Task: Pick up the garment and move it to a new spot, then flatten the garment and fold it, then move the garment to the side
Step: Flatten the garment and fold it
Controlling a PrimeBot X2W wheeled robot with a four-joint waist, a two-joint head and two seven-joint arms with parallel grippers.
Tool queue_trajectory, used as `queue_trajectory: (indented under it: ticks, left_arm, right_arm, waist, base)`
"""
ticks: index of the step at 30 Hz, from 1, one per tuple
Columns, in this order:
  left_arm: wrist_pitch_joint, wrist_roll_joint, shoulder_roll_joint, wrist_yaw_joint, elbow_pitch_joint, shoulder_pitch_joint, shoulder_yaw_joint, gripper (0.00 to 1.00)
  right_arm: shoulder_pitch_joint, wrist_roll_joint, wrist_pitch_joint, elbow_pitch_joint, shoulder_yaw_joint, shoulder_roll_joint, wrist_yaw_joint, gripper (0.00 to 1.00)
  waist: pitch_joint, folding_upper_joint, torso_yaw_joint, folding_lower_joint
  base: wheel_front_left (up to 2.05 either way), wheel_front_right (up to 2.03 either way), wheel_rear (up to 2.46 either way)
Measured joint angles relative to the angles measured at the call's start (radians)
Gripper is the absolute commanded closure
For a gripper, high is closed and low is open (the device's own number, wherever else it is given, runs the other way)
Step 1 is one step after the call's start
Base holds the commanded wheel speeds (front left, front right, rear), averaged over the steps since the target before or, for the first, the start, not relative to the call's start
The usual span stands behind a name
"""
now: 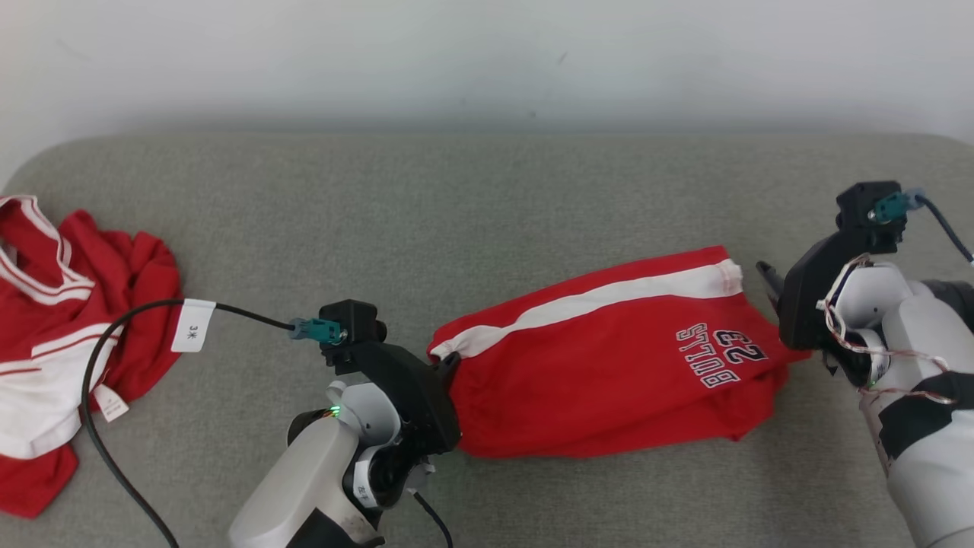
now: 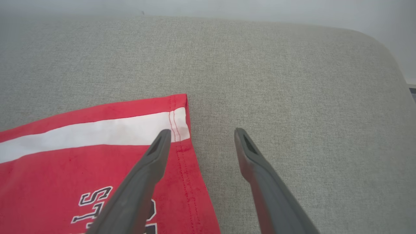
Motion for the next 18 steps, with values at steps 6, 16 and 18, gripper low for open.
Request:
queue_trajectory:
  ticks: [6,16,18]
  left_arm:
    - [-0.014,-0.029,0.001,0.008,-0.051,-0.023,-0.052,1.00]
    - [-0.033,-0.037,0.001,0.018,-0.064,-0.051,-0.082,1.00]
    - [-0.035,-0.038,0.002,0.018,-0.059,-0.056,-0.080,1.00]
  right_arm:
    - [-0.072,-0.033,-0.024,0.094,-0.006,0.009,0.000,0.00]
    - [-0.119,-0.034,-0.058,0.202,0.027,0.036,0.000,0.25]
    - [-0.126,-0.034,-0.067,0.214,0.044,0.037,0.000,0.44]
  waist:
    - [0.055,0.0000,0.045,0.0000]
    - [0.116,0.0001,0.081,0.0002]
    - [0.113,0.0001,0.076,0.0001]
  base:
    - [0.00,0.00,0.00]
    - [0.00,0.00,0.00]
    - [0.00,0.00,0.00]
